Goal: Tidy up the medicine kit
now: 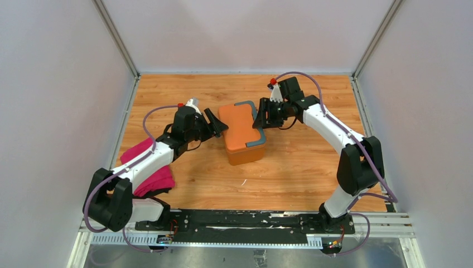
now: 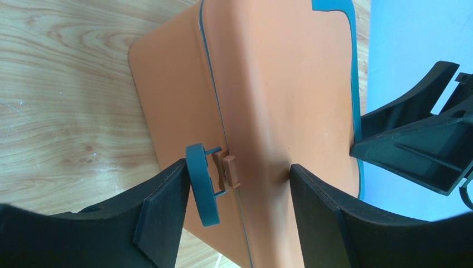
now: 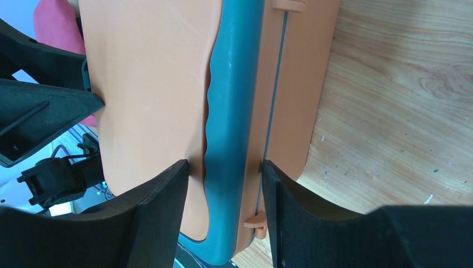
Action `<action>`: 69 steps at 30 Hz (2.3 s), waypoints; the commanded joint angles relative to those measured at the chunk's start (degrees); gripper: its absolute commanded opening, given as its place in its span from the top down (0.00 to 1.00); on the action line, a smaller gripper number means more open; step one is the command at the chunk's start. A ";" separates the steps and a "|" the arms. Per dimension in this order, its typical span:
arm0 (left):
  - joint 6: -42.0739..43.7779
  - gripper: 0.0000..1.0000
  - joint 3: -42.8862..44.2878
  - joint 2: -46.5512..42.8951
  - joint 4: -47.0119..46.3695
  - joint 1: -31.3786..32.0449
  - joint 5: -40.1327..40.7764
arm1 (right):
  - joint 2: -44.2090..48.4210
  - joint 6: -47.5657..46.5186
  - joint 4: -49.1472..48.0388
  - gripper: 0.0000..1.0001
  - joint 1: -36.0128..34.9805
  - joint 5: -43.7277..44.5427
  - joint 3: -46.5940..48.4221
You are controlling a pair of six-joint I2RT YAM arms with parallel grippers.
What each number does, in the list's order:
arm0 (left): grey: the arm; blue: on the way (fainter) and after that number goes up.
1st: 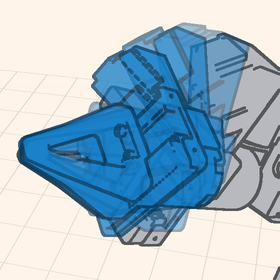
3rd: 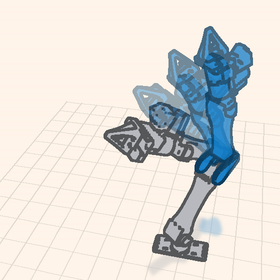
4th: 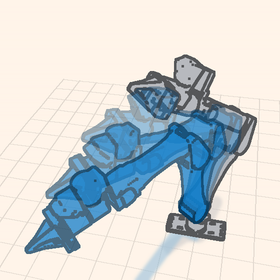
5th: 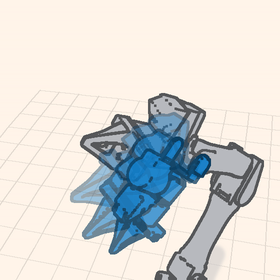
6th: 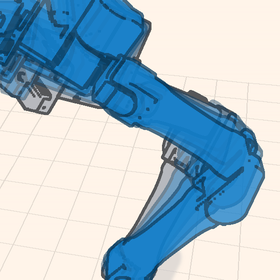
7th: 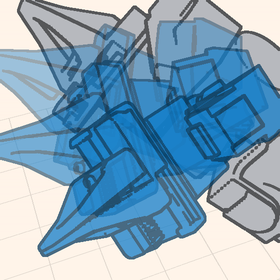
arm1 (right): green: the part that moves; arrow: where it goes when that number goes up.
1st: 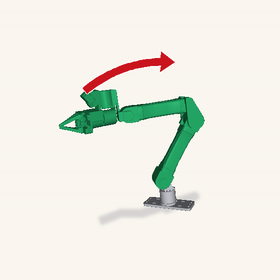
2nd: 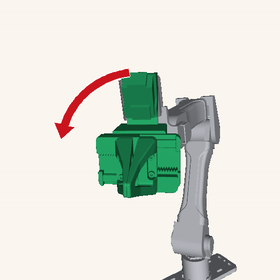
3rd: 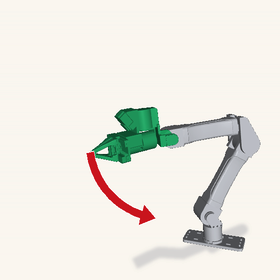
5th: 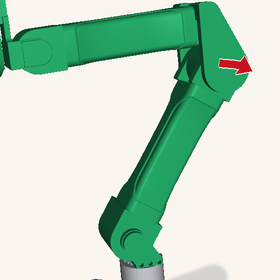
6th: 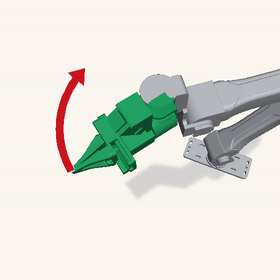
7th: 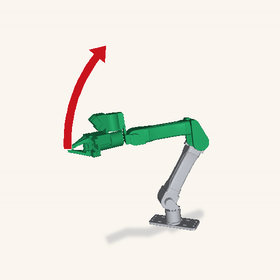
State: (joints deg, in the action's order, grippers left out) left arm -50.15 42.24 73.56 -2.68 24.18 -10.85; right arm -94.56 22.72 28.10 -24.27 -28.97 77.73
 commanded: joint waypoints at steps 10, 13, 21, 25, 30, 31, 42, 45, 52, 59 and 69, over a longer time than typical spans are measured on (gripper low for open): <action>2.85 0.31 3.96 -0.28 5.77 1.39 1.54 | -1.72 -0.39 2.23 0.45 -1.21 0.32 0.44; 4.16 0.27 5.19 -0.72 7.95 2.03 3.15 | -1.77 -0.36 2.25 0.45 -1.22 0.23 0.39; 5.32 0.24 6.99 -0.74 10.72 2.92 4.82 | -1.68 -0.37 2.23 0.45 -1.19 0.14 0.28; 5.99 0.22 8.11 -0.79 12.69 3.38 5.79 | -1.59 -0.42 2.29 0.45 -1.17 0.14 0.15; 6.76 0.18 9.05 -1.42 15.13 4.14 7.35 | -1.59 -0.38 2.21 0.45 -1.22 0.14 0.02; 6.93 0.17 9.20 -1.68 15.43 4.27 7.68 | -1.67 -0.34 2.22 0.45 -1.24 0.10 0.11; 7.30 0.22 10.26 -2.23 16.49 4.99 8.43 | -1.59 -0.22 2.26 0.45 -1.23 0.14 0.05; 7.52 0.26 10.66 -2.40 16.82 5.17 8.73 | -1.59 -0.13 2.25 0.45 -1.30 0.14 0.13; 7.85 0.34 11.23 -2.41 17.07 5.51 8.87 | -1.72 -0.13 2.30 0.46 -1.39 0.17 0.20; 7.80 0.41 11.37 -1.85 16.72 6.12 8.92 | -1.94 -0.12 2.31 0.46 -1.39 -0.03 0.26; 7.69 0.40 11.46 -0.05 15.76 6.31 8.59 | -2.20 -0.13 2.39 0.46 -1.48 -0.21 0.49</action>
State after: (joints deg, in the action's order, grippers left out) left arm -43.03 51.92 72.58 13.65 30.15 -2.55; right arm -94.72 22.74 28.16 -24.27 -29.02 77.87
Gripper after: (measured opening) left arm 0.589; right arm 0.544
